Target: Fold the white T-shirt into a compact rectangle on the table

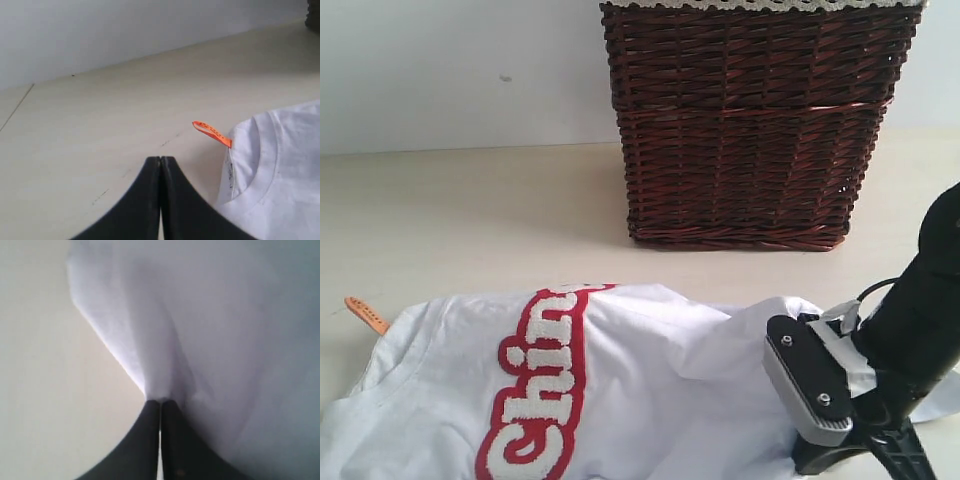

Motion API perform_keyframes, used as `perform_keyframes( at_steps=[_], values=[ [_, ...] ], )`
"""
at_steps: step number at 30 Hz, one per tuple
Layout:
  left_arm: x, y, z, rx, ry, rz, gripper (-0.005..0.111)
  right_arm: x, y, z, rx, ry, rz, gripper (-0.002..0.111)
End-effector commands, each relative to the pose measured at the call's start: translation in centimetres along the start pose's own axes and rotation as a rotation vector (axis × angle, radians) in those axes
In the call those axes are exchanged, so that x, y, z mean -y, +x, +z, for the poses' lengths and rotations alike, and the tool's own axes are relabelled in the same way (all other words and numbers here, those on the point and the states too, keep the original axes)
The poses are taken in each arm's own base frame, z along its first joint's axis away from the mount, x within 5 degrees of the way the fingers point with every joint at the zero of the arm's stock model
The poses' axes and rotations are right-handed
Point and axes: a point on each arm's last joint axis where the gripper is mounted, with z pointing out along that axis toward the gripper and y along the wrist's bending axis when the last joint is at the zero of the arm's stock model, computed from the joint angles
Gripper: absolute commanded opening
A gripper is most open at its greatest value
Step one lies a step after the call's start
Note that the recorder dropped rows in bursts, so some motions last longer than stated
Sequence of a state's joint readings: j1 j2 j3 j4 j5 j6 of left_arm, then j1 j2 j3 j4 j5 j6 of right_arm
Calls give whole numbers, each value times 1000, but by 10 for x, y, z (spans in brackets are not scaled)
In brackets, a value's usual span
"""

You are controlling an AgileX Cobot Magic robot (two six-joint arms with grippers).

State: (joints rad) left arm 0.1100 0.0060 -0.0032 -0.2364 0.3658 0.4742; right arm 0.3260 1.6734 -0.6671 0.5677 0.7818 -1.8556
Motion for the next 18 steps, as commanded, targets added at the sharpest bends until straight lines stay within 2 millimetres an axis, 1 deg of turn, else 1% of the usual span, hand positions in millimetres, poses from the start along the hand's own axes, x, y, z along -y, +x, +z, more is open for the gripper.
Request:
perform_keyframes(
  at_steps=[1, 2, 4, 5, 9, 14, 18],
  values=[
    [0, 1, 0, 6, 4, -4, 0, -25, -20, -37, 86, -188, -89, 0],
    [0, 1, 0, 6, 4, -4, 0, -30, -24, -45, 106, -230, -107, 0],
    [0, 1, 0, 6, 4, -4, 0, -29, -29, -56, 108, -189, -133, 0],
    [0, 1, 0, 6, 4, -4, 0, -31, -30, -59, 108, -176, -116, 0],
    [0, 1, 0, 6, 4, -4, 0, -33, -24, -61, 32, -179, -151, 0],
    [0, 1, 0, 6, 4, -4, 0, -35, -13, -61, -93, -196, -48, 0],
    [0, 1, 0, 6, 4, -4, 0, -37, -10, -62, -127, -192, -39, 0]
  ],
)
